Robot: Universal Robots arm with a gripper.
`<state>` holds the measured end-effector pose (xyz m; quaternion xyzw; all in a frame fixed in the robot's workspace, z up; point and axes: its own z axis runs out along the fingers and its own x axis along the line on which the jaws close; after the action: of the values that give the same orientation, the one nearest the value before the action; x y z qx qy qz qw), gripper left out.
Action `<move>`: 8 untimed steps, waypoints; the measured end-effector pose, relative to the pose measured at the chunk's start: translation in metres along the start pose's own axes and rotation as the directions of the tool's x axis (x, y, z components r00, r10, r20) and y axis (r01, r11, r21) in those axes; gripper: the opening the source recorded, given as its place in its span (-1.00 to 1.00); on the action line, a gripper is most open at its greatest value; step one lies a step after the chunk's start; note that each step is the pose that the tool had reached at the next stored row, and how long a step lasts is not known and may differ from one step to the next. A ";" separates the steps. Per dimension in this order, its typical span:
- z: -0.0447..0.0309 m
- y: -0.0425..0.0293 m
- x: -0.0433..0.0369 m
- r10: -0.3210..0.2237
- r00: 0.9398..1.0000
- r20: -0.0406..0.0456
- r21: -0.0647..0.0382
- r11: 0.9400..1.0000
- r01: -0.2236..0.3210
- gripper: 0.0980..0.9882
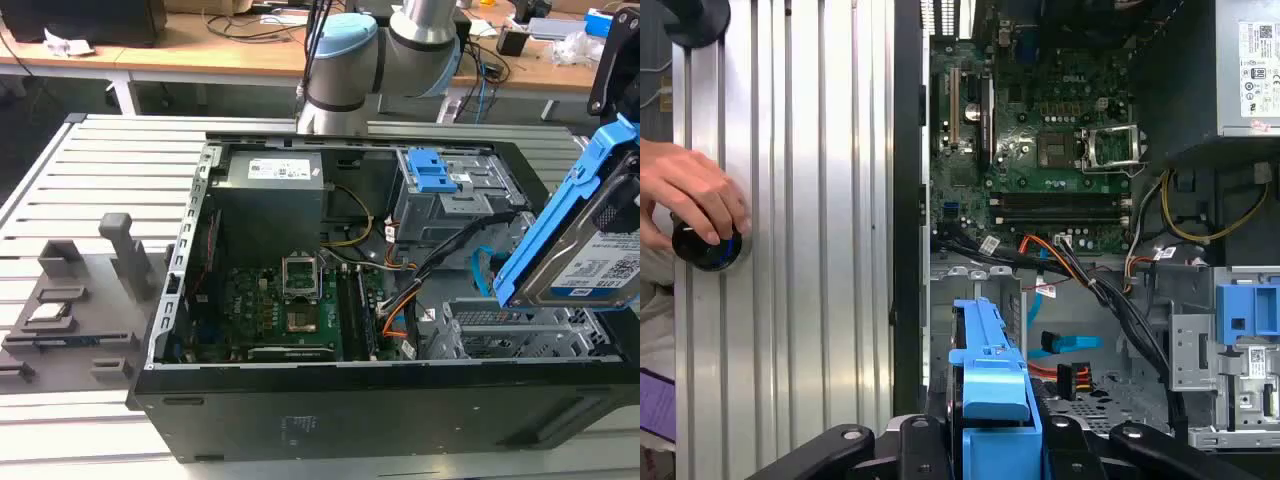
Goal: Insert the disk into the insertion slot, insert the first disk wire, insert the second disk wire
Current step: 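Insert the disk into the insertion slot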
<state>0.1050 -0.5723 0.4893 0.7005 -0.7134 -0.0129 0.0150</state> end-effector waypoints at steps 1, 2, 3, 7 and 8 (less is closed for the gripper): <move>0.0000 0.0000 0.0000 0.000 1.000 0.000 0.000 1.000 0.000 -0.40; 0.0003 0.0012 0.0000 0.000 1.000 0.000 0.000 1.000 0.000 -0.40; 0.0017 0.0031 -0.0001 0.000 1.000 0.000 0.000 1.000 0.000 -0.40; 0.0135 0.0044 -0.0011 0.000 1.000 0.003 0.000 1.000 0.000 -0.40; 0.0153 0.0045 -0.0017 -0.001 1.000 0.017 0.000 1.000 0.001 -0.40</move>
<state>0.0999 -0.5706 0.4742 0.7006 -0.7132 -0.0189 0.0090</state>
